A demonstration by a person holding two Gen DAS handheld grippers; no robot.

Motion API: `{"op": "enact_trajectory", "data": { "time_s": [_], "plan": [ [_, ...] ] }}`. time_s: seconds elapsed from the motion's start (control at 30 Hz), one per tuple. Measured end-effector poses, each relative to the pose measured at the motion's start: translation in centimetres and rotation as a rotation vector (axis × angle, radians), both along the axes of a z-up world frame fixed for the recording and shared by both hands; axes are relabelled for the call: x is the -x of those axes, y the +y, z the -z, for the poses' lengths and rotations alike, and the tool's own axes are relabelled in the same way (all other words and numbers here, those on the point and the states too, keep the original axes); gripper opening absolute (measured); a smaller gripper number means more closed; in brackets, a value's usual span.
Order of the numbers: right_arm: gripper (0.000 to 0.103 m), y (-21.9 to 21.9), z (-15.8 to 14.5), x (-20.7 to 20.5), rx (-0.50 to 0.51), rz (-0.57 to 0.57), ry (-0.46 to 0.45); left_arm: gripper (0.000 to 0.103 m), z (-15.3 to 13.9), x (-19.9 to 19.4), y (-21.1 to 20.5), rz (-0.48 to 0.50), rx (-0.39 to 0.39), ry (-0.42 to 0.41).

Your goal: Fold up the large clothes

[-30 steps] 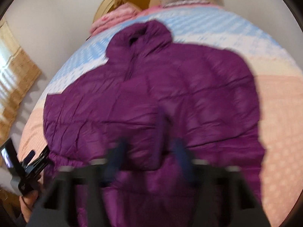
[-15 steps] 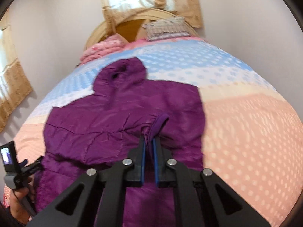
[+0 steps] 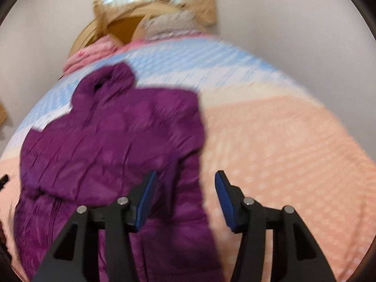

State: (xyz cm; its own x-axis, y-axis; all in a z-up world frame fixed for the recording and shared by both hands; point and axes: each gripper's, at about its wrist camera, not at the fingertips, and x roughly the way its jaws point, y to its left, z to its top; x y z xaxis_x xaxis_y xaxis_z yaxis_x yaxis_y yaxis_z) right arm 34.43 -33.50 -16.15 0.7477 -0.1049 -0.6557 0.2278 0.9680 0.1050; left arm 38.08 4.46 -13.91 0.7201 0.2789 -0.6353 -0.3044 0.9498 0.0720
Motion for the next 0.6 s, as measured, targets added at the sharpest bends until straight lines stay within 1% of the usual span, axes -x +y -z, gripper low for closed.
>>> {"op": "enact_trajectory", "data": {
  "time_s": [0.03, 0.07, 0.1, 0.13, 0.17, 0.2, 0.27, 0.33, 0.4, 0.47, 0.53, 0.6],
  "plan": [
    [0.055, 0.4, -0.9, -0.2, -0.019, -0.012, -0.02, 0.099, -0.5, -0.7, -0.9, 0.021, 0.002, -0.014],
    [0.053, 1.2, -1.5, -0.7, -0.024, -0.043, -0.029, 0.099, -0.7, -1.3, -2.0, 0.05, 0.009, -0.023],
    [0.046, 1.9, -1.6, -1.1, -0.021, -0.069, -0.033, 0.099, -0.6, -1.8, -2.9, 0.079, 0.015, -0.023],
    [0.041, 3.1, -1.8, -1.9, -0.007, -0.109, -0.031, 0.099, -0.3, -2.5, -4.1, 0.12, 0.013, -0.016],
    [0.033, 3.9, -1.6, -2.5, 0.001, -0.131, -0.023, 0.099, 0.2, -3.0, -5.2, 0.142, 0.0, -0.01],
    [0.031, 4.7, -0.9, -3.9, -0.018, -0.163, 0.0, 0.099, 1.0, -3.6, -6.2, 0.158, -0.02, 0.002],
    [0.028, 5.4, 1.0, -5.7, -0.035, -0.163, 0.052, 0.099, 2.9, -4.6, -7.6, 0.174, -0.043, 0.052],
    [0.027, 5.6, 3.3, -6.8, -0.015, -0.152, 0.107, 0.099, 5.1, -5.3, -8.6, 0.181, -0.047, 0.102],
    [0.019, 5.2, 5.3, -7.0, 0.0, -0.13, 0.132, 0.099, 6.5, -5.4, -9.3, 0.185, -0.061, 0.111],
    [0.016, 4.9, 6.6, -6.7, 0.015, -0.134, 0.124, 0.099, 6.5, -5.5, -9.3, 0.194, -0.069, 0.11],
    [0.016, 4.8, 6.7, -6.2, 0.03, -0.138, 0.111, 0.099, 6.7, -5.7, -9.3, 0.198, -0.065, 0.115],
    [0.016, 4.8, 6.8, -6.6, 0.033, -0.134, 0.116, 0.099, 6.9, -6.0, -9.2, 0.207, -0.043, 0.13]
  ]
}}
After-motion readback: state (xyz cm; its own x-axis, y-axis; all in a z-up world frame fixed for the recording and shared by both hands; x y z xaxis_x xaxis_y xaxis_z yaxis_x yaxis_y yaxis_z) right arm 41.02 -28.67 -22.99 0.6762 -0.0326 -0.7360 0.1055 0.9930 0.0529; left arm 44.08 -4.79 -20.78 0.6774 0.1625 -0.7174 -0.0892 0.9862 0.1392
